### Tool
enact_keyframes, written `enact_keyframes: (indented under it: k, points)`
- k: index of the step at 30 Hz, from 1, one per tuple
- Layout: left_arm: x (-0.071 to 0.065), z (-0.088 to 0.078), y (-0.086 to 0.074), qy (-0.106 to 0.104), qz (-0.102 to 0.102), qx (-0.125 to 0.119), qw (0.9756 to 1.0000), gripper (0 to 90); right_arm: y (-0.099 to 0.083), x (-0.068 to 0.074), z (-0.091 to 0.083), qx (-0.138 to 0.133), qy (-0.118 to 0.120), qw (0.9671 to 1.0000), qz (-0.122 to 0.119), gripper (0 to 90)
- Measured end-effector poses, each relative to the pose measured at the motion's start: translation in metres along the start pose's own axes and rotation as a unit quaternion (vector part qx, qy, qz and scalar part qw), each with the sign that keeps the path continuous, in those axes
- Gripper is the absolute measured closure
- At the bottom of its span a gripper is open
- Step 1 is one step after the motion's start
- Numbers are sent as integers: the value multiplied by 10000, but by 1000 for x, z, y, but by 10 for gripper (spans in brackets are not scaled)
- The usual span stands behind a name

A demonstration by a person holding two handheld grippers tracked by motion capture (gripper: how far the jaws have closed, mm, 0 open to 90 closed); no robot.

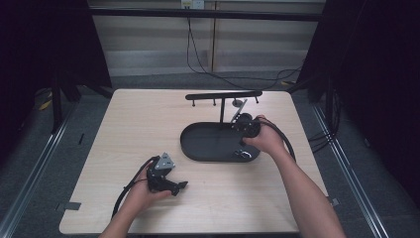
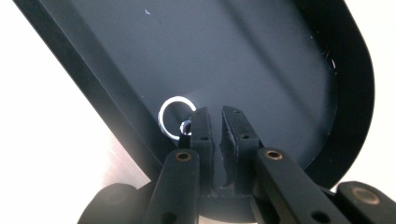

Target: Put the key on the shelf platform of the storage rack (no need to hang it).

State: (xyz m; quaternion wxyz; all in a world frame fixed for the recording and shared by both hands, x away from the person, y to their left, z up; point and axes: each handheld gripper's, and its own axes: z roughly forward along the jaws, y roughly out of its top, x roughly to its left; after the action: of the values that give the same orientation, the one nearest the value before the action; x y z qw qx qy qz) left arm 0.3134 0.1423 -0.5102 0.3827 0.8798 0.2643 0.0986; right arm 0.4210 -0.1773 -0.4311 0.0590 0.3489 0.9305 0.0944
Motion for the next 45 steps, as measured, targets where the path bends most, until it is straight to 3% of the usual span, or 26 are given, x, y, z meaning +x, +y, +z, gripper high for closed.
enact_keyframes:
  k: [12,20,27,37,45]
  points:
    - [0,0,0,-6,-17,-2,10000,110,-9,2,-3,-123,106,9998,93,699]
    - [1,0,0,-2,46,38,10000,110,-15,6,-8,-233,186,9993,219,546]
    - [0,-1,0,1,42,44,10000,110,-20,11,-13,-373,182,9990,175,438]
    - [0,-1,0,-3,42,46,10000,106,-28,14,-15,-449,212,9986,206,337]
    - [0,0,0,-30,51,67,10000,96,-34,18,-18,-503,266,9981,238,307]
